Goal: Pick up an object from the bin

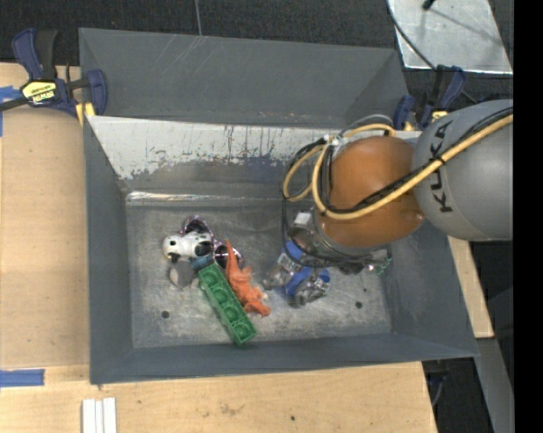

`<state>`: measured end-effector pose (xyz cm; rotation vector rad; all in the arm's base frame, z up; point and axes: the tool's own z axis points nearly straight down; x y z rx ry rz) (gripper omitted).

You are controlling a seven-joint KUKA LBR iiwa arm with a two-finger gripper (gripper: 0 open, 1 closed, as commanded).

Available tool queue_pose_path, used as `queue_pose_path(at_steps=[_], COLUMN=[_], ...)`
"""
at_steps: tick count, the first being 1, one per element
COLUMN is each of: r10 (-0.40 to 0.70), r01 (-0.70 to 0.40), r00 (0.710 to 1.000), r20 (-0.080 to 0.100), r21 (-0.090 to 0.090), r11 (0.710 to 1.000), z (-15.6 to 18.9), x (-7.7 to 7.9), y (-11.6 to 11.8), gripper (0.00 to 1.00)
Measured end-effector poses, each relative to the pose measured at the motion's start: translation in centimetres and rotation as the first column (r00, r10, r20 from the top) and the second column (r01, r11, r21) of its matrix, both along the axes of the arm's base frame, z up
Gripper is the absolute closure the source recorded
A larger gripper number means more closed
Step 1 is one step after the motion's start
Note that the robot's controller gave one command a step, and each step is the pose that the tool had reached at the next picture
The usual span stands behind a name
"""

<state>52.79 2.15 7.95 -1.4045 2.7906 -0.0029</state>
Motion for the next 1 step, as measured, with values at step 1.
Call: queue_pose_path(at_steps=[1], r10=[0.0], r01=[0.0], r00=[1.0], r20=[-0.018], r21=[-0.004], r11=[1.0], z=[1.67], x=[-0.37], y=[-0.07], gripper=[1.0])
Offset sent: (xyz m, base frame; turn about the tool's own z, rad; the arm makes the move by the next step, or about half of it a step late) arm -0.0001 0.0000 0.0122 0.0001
